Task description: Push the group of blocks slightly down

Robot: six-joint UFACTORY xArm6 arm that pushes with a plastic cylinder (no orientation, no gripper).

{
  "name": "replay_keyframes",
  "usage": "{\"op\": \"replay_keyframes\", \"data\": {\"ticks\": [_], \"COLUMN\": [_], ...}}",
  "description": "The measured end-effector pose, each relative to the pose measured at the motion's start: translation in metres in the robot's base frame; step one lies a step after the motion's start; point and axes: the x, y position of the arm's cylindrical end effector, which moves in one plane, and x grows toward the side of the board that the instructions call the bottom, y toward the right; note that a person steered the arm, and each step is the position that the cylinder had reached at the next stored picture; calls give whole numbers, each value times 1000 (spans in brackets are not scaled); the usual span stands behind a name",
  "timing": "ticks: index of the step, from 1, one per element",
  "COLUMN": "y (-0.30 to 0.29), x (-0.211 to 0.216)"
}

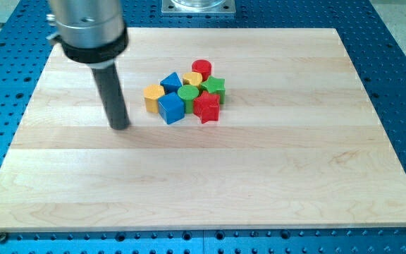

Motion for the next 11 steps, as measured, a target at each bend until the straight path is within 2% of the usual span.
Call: {"op": "replay_keyframes", "data": {"ticks": [1, 2, 3, 4, 5, 6, 7, 8, 10, 11], "y": [43, 61, 8, 57, 114, 155, 157, 149, 145, 100], "x": [-18, -19, -52, -116, -154, -152, -145, -116, -114, -114]}}
